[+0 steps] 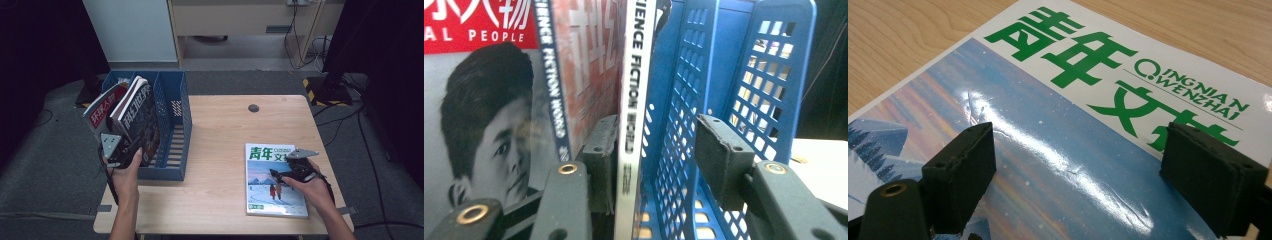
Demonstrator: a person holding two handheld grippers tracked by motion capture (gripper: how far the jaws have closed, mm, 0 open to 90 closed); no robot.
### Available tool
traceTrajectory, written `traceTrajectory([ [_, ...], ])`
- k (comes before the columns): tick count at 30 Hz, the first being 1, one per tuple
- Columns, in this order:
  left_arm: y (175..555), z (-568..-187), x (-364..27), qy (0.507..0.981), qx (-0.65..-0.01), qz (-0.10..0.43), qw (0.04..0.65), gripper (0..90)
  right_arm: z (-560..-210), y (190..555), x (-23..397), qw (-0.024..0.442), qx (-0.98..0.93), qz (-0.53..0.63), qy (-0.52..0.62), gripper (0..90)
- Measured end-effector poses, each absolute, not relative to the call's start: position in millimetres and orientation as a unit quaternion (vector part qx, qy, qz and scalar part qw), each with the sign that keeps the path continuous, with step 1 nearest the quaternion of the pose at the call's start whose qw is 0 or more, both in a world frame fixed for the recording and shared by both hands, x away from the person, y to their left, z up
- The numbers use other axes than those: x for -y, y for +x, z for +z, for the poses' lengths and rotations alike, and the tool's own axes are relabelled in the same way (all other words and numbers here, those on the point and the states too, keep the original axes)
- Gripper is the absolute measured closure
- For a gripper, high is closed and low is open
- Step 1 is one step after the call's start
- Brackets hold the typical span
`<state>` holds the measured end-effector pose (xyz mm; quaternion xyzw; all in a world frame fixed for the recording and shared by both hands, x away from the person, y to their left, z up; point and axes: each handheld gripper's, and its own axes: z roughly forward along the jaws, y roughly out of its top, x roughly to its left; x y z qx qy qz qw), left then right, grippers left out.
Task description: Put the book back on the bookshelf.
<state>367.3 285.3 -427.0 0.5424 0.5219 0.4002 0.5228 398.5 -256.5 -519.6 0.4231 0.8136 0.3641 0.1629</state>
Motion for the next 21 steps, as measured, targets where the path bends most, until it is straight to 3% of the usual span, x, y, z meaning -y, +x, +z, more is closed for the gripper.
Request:
traceTrajectory([
  [21,344.3,-440.9,-294.5,0.568,-0.534,0.368,0.507,47.2,-518.5,397.5,253.5,0.155,-0.815,0.366,0.421,12.9],
])
